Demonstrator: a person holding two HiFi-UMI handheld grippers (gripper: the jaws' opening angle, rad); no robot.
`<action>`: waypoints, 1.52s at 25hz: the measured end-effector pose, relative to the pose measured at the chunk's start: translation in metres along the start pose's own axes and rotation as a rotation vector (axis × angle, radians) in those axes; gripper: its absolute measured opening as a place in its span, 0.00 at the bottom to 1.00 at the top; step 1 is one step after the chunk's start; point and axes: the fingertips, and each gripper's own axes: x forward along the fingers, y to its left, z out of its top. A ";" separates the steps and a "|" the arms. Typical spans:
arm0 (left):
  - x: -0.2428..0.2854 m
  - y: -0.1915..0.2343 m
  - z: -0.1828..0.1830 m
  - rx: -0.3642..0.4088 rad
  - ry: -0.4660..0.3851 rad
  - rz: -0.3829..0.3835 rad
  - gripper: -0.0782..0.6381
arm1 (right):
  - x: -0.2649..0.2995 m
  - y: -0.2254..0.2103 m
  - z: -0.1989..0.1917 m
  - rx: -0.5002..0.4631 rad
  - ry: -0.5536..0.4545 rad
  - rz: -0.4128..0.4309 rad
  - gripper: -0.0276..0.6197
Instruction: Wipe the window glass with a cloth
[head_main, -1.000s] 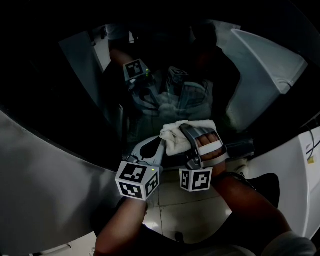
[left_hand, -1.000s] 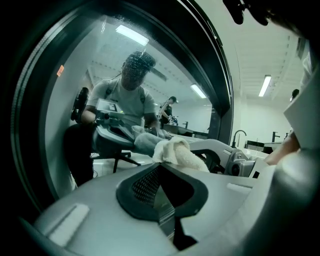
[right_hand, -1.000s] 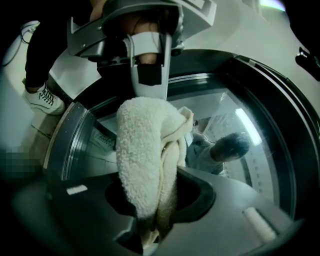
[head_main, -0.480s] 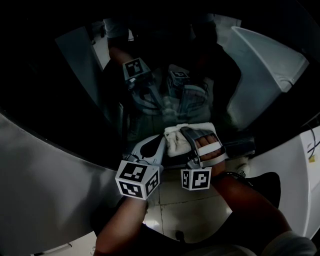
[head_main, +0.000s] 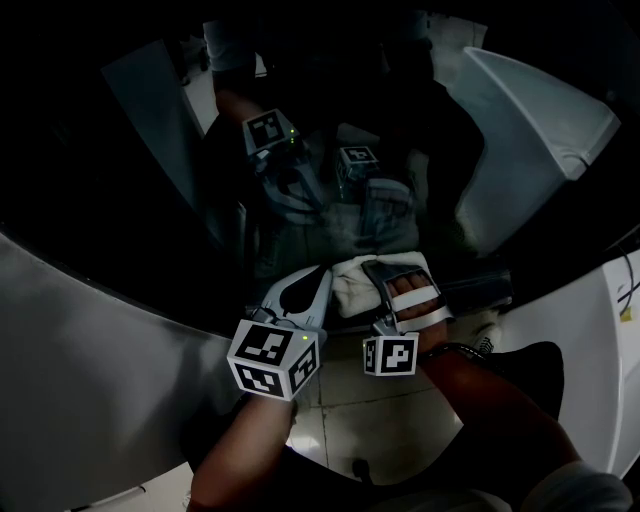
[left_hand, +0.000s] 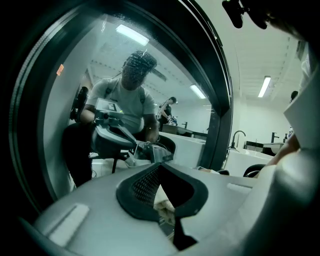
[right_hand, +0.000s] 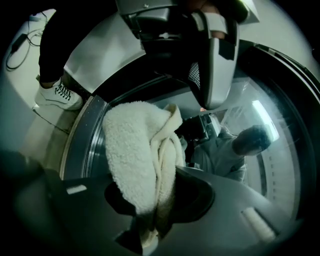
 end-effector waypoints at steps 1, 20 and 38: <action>0.000 0.000 0.000 0.000 -0.001 -0.001 0.13 | 0.000 0.001 0.000 0.002 0.000 0.002 0.22; 0.004 0.002 0.002 -0.005 -0.005 -0.008 0.13 | 0.011 0.033 -0.002 0.106 0.033 0.204 0.22; 0.003 0.001 0.001 0.011 0.048 -0.053 0.13 | -0.053 -0.064 -0.077 1.162 -0.162 -0.047 0.23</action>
